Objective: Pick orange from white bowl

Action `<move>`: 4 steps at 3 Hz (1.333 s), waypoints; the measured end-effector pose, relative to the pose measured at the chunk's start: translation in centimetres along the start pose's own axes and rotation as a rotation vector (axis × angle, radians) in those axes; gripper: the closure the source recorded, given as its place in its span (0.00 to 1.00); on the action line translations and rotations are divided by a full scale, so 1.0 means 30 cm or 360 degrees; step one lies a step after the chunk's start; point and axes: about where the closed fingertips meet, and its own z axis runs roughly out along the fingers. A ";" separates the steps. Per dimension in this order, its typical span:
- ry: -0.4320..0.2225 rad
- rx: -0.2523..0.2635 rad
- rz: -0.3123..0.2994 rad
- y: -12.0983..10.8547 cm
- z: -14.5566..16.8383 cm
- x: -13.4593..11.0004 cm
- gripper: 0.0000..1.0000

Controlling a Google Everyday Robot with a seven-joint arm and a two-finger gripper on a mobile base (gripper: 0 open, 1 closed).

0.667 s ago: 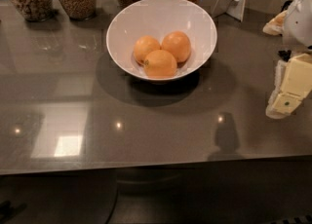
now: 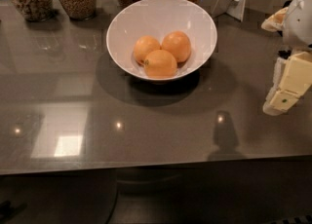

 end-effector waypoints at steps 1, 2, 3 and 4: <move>-0.0214 0.0097 -0.0031 -0.068 0.008 -0.041 0.00; -0.0441 0.0194 -0.0098 -0.178 0.011 -0.125 0.00; -0.0598 0.0248 -0.0166 -0.282 0.014 -0.207 0.00; -0.0725 0.0250 -0.0246 -0.364 0.029 -0.306 0.00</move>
Offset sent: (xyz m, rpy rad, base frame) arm 0.1009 0.0364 0.0424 0.3467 -0.3271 0.1726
